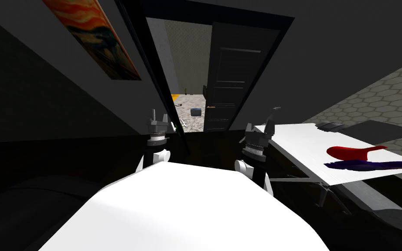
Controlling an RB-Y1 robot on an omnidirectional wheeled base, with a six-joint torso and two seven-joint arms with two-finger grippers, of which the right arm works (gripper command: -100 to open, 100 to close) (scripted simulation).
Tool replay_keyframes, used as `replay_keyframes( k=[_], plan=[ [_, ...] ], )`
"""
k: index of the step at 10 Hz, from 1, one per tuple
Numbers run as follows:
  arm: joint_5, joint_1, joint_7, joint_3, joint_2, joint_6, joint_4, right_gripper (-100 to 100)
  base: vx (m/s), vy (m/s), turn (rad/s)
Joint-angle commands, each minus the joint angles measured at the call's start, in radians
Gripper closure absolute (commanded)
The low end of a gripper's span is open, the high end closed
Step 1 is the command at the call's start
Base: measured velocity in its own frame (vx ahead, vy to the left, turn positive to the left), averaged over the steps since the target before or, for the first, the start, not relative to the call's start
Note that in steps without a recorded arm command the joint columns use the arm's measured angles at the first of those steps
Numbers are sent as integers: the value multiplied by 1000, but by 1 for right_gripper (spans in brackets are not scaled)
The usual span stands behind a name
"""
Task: Pull the door open
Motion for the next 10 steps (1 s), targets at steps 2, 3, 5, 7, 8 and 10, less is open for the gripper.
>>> replay_keyframes(
  k=[2, 3, 5, 7, 8, 10],
  plan=[
    [-24, -26, 15, -2, -14, 0, 50, -100, 26, 22, 100],
    [-33, -35, 20, -3, -18, 0, 67, -100, 77, -58, 87],
    [-53, -57, 32, -5, -29, 0, 108, -100, 70, -44, 88],
    [-77, -83, 47, -8, -41, 0, 158, -100, 77, -23, 111],
    [-90, -98, 56, -9, -48, 0, 186, -100, 75, -26, 142],
    [-120, -130, 74, -12, -63, 0, 248, -100, 70, -30, 136]
  ],
)
